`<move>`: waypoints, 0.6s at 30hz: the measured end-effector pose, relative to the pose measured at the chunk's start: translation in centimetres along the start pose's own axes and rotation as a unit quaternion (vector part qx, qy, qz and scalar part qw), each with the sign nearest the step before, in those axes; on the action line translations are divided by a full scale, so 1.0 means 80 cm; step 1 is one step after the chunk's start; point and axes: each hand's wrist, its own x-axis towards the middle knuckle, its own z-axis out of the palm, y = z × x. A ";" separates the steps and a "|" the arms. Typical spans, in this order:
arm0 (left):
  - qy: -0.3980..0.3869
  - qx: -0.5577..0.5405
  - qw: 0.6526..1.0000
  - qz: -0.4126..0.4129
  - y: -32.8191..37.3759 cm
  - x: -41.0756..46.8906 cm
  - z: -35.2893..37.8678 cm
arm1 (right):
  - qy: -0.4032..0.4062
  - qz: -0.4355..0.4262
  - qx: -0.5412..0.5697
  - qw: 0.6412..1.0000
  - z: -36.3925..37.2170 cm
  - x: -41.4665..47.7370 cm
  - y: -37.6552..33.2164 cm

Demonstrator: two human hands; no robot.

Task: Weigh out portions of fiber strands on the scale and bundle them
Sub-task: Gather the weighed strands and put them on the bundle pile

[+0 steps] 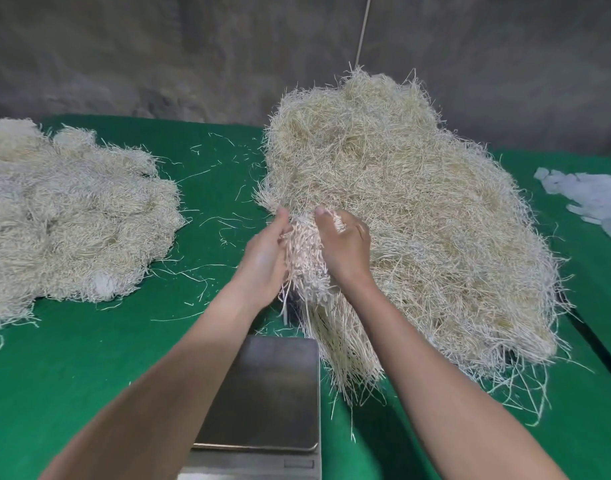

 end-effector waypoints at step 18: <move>0.097 0.011 0.994 0.050 -0.038 -0.002 0.025 | 0.078 -0.178 -0.086 0.977 0.019 -0.036 0.019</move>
